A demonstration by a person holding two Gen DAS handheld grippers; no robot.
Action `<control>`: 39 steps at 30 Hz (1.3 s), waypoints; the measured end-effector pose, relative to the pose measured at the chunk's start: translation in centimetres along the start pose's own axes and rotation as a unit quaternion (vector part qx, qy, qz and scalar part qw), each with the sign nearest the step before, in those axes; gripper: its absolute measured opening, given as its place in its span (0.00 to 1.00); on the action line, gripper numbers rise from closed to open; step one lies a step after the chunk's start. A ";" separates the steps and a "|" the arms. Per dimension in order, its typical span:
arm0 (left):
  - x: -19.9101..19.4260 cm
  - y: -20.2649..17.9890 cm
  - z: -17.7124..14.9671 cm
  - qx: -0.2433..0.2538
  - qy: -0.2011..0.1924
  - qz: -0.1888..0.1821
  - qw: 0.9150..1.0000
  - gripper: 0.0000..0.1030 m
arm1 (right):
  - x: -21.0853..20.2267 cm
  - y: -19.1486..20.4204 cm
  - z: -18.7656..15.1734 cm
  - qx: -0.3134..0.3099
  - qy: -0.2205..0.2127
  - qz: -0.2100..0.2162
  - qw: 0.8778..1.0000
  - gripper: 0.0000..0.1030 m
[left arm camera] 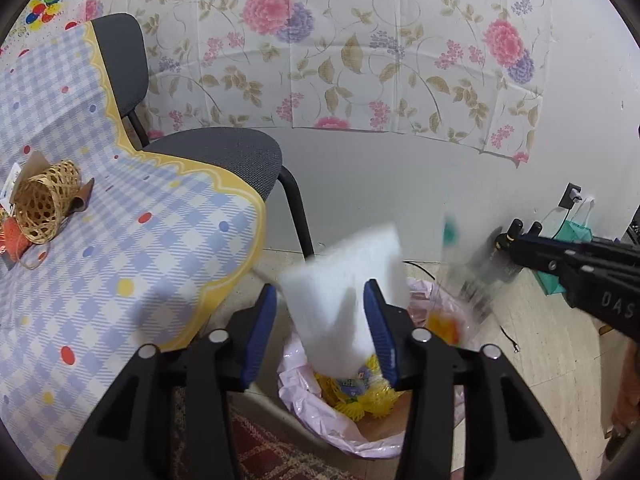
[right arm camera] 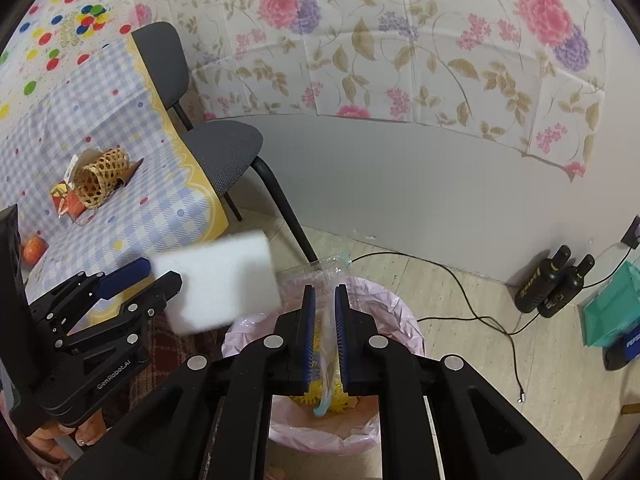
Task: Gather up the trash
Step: 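Carry foam block to bin with left gripper while right gripper carries clear plastic strip, open both, then move both grippers back over the chair seat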
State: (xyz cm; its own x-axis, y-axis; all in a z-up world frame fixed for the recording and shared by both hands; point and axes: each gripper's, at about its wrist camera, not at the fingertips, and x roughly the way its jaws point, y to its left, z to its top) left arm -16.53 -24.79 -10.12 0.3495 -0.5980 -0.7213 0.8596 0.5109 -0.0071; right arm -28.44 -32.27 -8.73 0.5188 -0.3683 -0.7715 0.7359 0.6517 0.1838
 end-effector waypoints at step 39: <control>-13.0 23.7 1.3 -0.172 -0.092 0.221 0.956 0.70 | 1.9 21.2 10.1 -0.181 -0.075 0.148 0.969 0.65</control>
State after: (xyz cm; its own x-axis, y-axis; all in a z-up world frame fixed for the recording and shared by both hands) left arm -0.20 -5.67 -0.03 0.7367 -0.3598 -0.5725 0.4512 0.8922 0.0199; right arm -7.45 -25.89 -0.19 0.7617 -0.2037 -0.6151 0.3578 0.9237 0.1371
